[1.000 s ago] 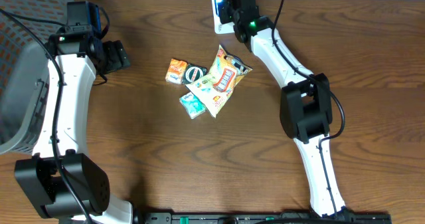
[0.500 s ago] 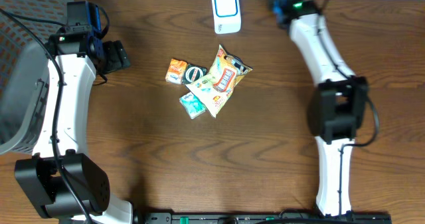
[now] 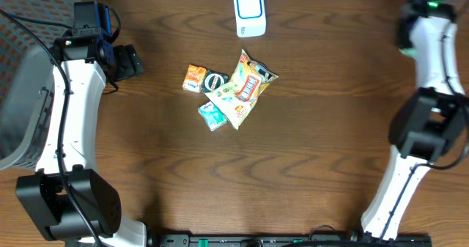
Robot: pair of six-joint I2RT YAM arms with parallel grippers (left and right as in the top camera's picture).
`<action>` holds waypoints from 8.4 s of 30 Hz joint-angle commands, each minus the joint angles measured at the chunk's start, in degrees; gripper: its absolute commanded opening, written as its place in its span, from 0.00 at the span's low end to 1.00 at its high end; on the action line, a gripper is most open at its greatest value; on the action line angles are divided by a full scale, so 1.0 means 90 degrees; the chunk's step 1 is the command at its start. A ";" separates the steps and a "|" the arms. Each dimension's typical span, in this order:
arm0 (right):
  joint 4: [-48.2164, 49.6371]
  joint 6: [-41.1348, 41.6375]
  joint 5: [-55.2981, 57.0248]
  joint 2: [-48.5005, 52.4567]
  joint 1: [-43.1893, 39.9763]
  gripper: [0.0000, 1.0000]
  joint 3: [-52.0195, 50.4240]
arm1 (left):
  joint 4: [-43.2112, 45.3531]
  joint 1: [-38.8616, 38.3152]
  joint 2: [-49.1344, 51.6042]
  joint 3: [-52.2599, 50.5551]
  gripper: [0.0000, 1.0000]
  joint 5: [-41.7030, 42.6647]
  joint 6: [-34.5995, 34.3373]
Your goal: Scan the item barcode
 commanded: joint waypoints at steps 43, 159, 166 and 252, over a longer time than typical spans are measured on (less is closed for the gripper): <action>-0.1073 0.0515 -0.5889 -0.0075 0.2820 0.45 0.0002 | -0.0012 0.0015 0.0063 -0.0032 0.97 0.0015 0.0056; -0.3402 0.2533 -0.2344 -0.0075 0.5054 0.83 0.0410 | -0.0012 0.0015 0.0063 -0.0032 0.98 0.0015 0.0056; -0.2455 0.2533 -0.2344 -0.0066 0.5047 0.24 0.0423 | -0.0012 0.0015 0.0063 -0.0032 0.98 0.0015 0.0056; -0.3077 0.3577 -0.0811 -0.0070 0.5965 0.99 -0.0316 | -0.0012 0.0015 0.0063 -0.0032 0.97 0.0015 0.0056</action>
